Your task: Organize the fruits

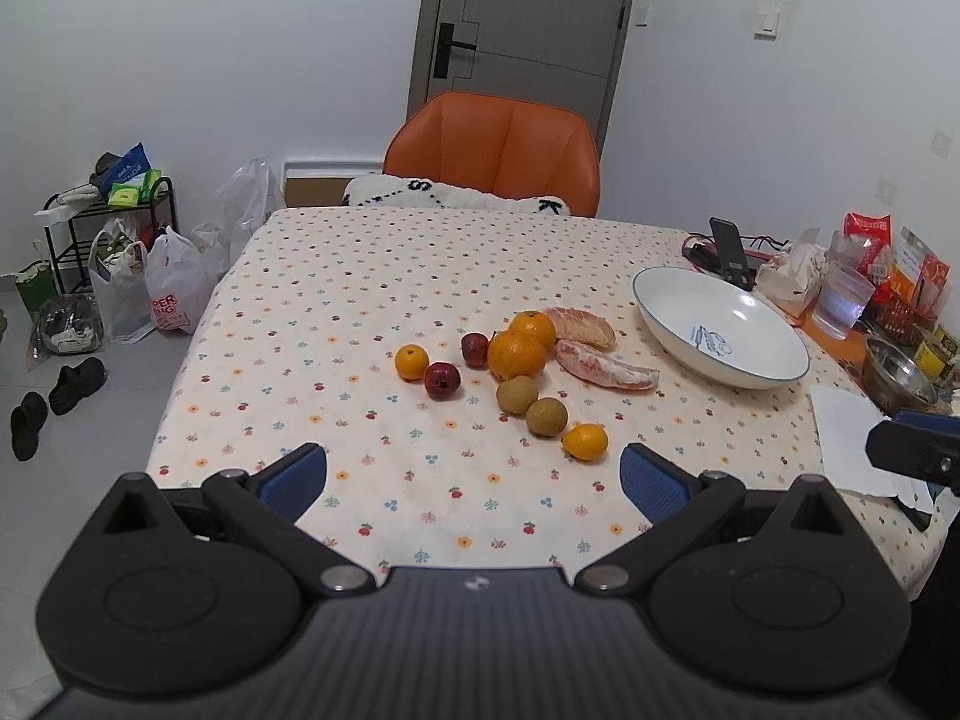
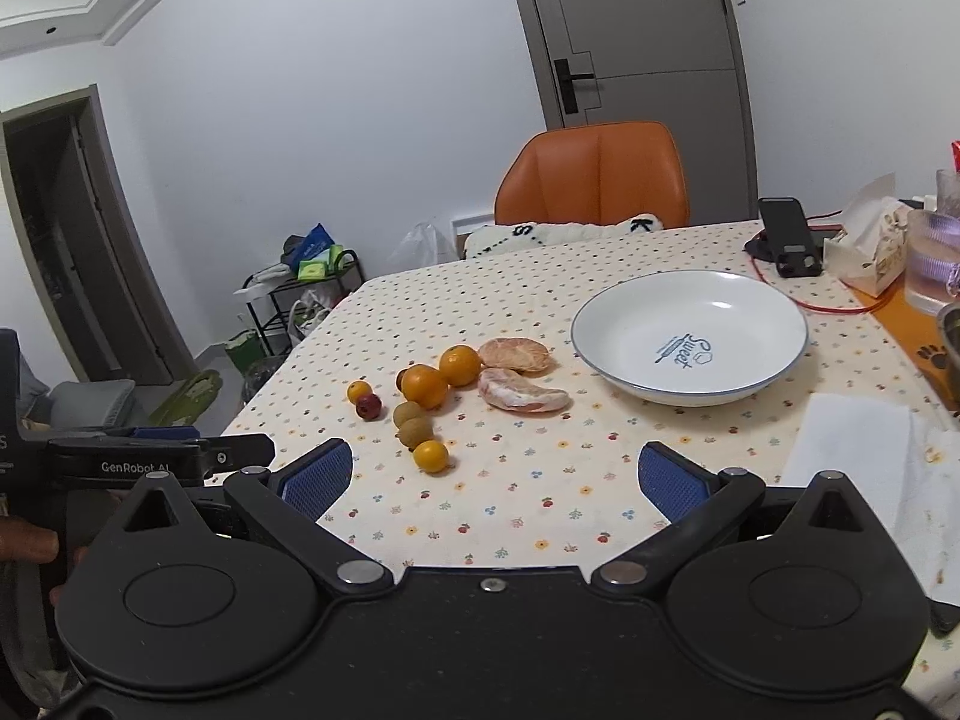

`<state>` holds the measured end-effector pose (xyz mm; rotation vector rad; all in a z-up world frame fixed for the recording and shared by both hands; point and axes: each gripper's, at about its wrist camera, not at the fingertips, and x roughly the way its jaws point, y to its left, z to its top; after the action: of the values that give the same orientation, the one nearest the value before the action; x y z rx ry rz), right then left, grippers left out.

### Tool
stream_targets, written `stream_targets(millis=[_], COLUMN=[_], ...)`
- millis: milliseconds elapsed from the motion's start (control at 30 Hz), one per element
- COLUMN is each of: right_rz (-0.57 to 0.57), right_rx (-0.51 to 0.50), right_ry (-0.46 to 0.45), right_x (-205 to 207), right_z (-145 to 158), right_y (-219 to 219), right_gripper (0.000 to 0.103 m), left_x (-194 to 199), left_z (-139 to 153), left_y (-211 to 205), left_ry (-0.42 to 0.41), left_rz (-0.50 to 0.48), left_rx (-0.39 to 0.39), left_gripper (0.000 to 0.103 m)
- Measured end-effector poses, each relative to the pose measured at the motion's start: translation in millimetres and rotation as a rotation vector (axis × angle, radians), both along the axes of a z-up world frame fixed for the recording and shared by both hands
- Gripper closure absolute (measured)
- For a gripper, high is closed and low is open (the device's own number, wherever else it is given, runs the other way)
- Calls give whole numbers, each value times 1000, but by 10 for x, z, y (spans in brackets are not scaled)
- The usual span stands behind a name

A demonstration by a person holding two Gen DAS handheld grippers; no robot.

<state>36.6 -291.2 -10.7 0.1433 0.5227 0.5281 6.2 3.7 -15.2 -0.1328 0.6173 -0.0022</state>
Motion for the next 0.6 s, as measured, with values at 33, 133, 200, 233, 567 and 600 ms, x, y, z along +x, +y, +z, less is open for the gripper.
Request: stream_targets(millis=[33, 133, 200, 233, 567, 600], right_rz=[3, 19, 26, 31, 118, 123], right_rx=[6, 18, 20, 23, 44, 41], right_ry=[4, 11, 15, 20, 76, 79], right_x=[20, 74, 121, 146, 412, 437], right_z=[-14, -64, -98, -114, -299, -310], right_y=[4, 28, 52, 63, 270, 302], right_gripper=[0, 0, 1, 2, 30, 32], left_x=[8, 38, 59, 70, 224, 239], left_z=[-10, -42, -63, -74, -189, -203], left_y=[-7, -21, -20, -18, -1, 4], left_ry=[-3, -11, -16, -20, -23, -19], left_rz=[-5, -15, -19, -21, -32, -33], left_rx=[0, 2, -3, -5, -6, -5], left_gripper=[0, 0, 2, 2, 13, 14])
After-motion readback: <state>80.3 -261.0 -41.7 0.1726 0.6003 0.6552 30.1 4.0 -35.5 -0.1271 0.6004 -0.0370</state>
